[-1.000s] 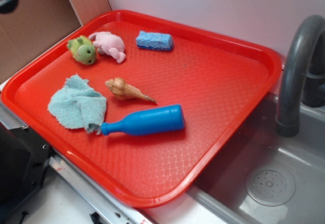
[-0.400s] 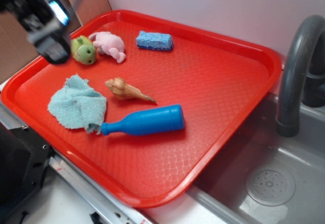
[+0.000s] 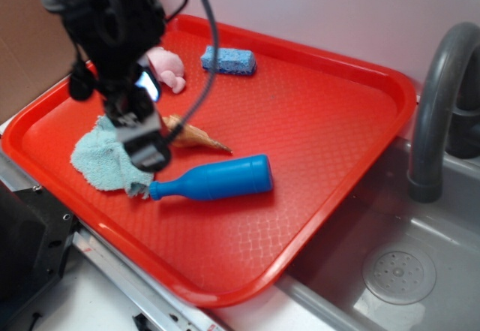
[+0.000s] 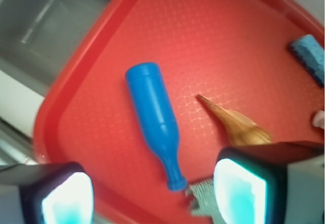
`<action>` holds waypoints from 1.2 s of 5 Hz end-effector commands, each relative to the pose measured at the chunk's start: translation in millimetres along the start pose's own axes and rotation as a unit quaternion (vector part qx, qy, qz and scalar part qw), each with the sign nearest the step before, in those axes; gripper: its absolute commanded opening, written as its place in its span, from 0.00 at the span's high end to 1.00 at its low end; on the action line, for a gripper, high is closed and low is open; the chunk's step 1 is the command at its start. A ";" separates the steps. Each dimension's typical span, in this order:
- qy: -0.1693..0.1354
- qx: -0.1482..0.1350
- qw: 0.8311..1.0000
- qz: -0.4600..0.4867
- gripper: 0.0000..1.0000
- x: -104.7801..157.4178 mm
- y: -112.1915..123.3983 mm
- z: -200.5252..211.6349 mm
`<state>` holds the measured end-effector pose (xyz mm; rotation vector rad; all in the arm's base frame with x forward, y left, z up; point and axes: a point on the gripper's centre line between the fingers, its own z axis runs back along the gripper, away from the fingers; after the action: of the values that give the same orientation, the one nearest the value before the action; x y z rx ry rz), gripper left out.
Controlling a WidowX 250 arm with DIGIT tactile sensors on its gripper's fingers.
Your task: Grab the blue bottle.
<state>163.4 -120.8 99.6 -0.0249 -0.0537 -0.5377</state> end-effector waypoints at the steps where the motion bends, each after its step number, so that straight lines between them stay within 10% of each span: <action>1: 0.029 -0.001 1.000 0.009 0.00 6.5 -0.2 -35.0; 4: 0.086 0.024 0.996 0.012 0.00 12.6 8.8 -76.0; 5: 0.083 0.009 0.996 0.025 1.00 13.2 11.5 -78.2; 6: 0.080 0.015 0.996 0.033 1.00 11.3 15.0 -75.5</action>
<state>183.0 -113.9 18.2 0.0491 0.1370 -0.4615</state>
